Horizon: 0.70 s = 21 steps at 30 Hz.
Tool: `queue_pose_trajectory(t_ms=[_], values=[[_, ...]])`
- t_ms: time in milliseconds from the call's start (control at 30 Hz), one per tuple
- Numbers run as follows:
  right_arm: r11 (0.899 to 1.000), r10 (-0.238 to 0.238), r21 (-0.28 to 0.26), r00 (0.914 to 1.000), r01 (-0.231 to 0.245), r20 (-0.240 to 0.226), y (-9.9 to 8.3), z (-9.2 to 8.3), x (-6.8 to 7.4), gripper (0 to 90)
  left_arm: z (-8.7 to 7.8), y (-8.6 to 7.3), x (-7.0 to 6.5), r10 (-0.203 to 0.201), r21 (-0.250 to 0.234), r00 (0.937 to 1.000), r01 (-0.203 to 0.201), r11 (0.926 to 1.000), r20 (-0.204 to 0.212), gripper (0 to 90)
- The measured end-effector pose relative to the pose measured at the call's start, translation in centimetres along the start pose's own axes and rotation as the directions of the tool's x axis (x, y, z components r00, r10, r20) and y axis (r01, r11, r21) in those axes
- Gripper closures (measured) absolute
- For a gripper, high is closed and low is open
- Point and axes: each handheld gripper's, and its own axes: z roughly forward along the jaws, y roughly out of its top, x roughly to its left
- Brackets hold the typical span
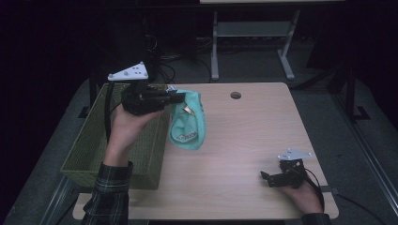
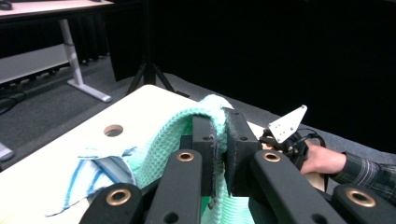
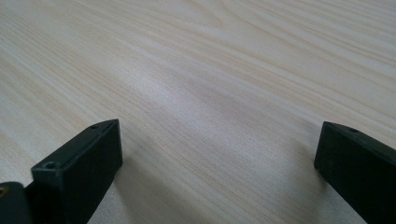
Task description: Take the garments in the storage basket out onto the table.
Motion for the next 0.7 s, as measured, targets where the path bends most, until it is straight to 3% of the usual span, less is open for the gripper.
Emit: queue_pose_trajectory(t_ms=[267,500,700], values=[[1.000,0.000,0.000,1.0000,0.000,-0.001,0.0,0.0,0.0,0.7,1.8,-1.4,-0.6,-0.003,-0.005,0.9995,0.004,1.0000,0.031,84.4],[1.000,0.001,0.001,1.0000,-0.001,-0.001,0.0,0.0,0.0,0.7,4.0,-3.4,-0.2,-0.029,0.029,0.9985,0.027,0.9992,0.047,84.3],[1.000,0.001,0.001,1.0000,-0.001,0.000,0.0,0.0,0.0,0.7,5.4,-4.2,-0.3,-0.018,0.052,0.9977,0.015,0.9985,0.065,84.3]])
